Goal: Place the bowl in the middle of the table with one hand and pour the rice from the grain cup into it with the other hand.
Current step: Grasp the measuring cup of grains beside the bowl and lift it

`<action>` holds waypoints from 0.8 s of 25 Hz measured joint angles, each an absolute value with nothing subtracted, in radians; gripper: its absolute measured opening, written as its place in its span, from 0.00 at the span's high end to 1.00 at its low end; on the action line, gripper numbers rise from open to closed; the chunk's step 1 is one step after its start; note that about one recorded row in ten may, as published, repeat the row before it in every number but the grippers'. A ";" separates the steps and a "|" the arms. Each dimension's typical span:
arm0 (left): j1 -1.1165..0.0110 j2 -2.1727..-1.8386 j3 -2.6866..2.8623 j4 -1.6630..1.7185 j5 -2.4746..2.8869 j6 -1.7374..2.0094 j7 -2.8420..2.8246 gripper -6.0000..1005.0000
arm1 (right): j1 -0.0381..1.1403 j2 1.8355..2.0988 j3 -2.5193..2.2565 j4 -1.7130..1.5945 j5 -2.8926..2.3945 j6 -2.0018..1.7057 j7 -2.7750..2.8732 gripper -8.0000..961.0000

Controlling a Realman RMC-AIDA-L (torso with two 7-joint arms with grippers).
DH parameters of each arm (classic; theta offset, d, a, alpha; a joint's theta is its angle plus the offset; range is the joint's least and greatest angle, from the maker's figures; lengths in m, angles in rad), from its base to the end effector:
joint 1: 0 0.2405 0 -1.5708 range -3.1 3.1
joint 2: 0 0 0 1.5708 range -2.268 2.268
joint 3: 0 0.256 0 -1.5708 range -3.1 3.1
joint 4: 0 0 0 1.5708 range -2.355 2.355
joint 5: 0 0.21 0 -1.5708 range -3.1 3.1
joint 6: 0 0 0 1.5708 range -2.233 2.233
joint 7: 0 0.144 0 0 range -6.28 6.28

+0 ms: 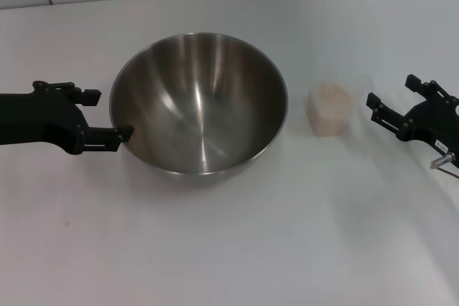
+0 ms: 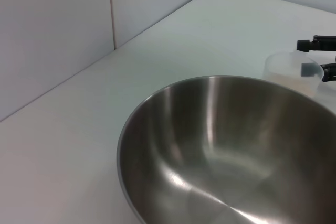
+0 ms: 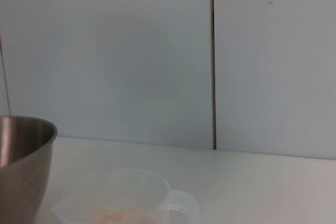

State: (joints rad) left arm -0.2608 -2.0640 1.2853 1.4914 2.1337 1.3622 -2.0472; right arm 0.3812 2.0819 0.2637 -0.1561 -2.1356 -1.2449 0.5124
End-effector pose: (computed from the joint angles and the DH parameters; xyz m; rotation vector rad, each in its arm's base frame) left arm -0.2092 0.3221 0.0319 -2.6638 -0.5741 -0.1031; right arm 0.3762 0.2797 -0.0150 -1.9137 0.6462 0.5814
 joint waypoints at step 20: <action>-0.265 -2.065 1.287 1.489 2.134 1.365 -2.048 0.19 | 0.443 2.081 0.265 -0.155 -2.133 -1.188 0.512 0.22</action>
State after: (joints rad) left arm -0.2654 -2.0647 1.2868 1.4894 2.1336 1.3652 -2.0478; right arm 0.4431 2.0814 0.2648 -0.1546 -2.1327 -1.1882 0.5123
